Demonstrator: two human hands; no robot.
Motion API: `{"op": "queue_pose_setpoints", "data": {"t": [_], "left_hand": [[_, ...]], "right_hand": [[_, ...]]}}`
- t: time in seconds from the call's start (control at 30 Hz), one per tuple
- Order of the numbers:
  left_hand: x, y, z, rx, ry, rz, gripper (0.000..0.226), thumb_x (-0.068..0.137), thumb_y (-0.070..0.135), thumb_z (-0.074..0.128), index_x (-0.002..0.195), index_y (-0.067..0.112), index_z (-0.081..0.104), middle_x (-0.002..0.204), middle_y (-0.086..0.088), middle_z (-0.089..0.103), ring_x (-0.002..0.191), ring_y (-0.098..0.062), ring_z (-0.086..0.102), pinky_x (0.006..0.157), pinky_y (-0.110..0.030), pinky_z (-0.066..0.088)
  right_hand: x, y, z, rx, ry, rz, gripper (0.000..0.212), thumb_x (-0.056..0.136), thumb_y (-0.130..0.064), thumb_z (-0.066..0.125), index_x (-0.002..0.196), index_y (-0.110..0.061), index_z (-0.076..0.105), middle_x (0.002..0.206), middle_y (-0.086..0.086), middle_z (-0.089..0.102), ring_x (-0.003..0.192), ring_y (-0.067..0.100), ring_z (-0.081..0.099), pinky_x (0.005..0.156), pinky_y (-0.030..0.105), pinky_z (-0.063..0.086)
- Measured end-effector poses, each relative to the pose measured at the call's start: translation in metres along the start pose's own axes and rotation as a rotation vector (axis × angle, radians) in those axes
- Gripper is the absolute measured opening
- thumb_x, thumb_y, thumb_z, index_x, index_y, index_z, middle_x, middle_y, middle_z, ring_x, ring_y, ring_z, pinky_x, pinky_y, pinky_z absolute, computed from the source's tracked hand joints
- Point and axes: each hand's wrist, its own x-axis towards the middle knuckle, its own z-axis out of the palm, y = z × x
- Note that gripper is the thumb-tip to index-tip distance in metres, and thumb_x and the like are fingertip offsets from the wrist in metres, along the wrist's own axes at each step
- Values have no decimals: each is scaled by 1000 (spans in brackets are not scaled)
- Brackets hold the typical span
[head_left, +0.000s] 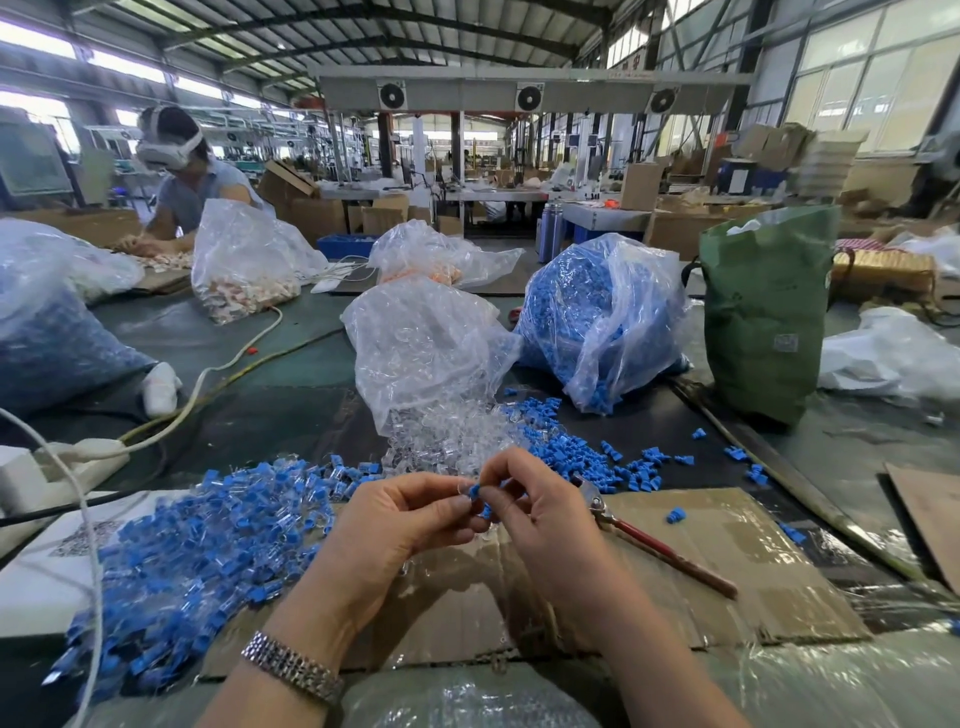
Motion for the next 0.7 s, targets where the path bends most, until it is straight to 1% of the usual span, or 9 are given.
{"op": "queue_pose_setpoints", "data": {"t": [0.17,0.3,0.37,0.43,0.47,0.5,0.57,0.63,0.7], "left_hand": [[-1,2,2,20,-1,-10,22,79,9,73,101,9,80,102,-21,76,96,-33,75,78,-26,61],[-2,2,3,0,10,-8,22,77,11,73,97,6,79,100,-21,76,94,-32,75,77,-27,61],[-1,1,2,-30,34,2,27,76,10,74,100,-1,76,101,-24,75,95,-34,75,76,-27,62],[1,0,1,-47,51,12,33,77,9,74,106,-4,71,102,-26,74,96,-37,74,77,-29,62],[1,-1,0,-60,53,16,34,77,9,74,108,-5,70,102,-26,74,96,-38,74,77,-29,62],[2,-1,-1,-78,53,20,35,78,9,74,109,-5,69,103,-27,74,96,-38,74,77,-29,62],[3,-1,-2,-116,53,24,34,78,8,74,109,-5,68,103,-28,74,96,-39,74,76,-29,62],[4,-2,-3,-138,45,19,35,79,7,74,111,-6,67,105,-28,73,97,-40,74,76,-29,62],[5,-2,-3,-150,42,18,35,79,7,74,111,-6,67,106,-29,73,97,-39,74,77,-30,62]], "right_hand": [[-1,-1,-2,7,-21,24,19,99,-17,61,89,-33,57,83,-16,62,70,0,56,64,17,47],[1,-8,-10,82,23,155,10,95,-29,68,96,-34,59,89,-13,65,81,-1,60,69,16,47],[1,-8,-25,-220,43,276,27,91,-45,68,111,-31,56,107,-15,57,98,1,55,83,16,47],[-3,-6,-44,-707,-42,471,55,88,-59,64,128,-23,50,125,-4,47,119,15,47,101,33,44],[-7,-5,-52,-867,-90,571,63,87,-62,64,130,-20,49,130,2,46,122,21,45,103,40,42],[-11,-5,-57,-944,-142,651,62,86,-63,64,128,-18,52,130,6,48,122,25,48,101,43,42],[-17,-5,-62,-952,-202,687,40,89,-56,64,104,-20,59,118,6,57,109,25,55,93,41,44],[-19,-6,-61,-945,-224,639,30,92,-44,61,77,-21,49,102,4,56,92,22,55,85,37,45],[-16,-9,-57,-944,-232,597,29,92,-38,57,73,-21,45,95,4,56,84,22,55,73,34,43]]}}
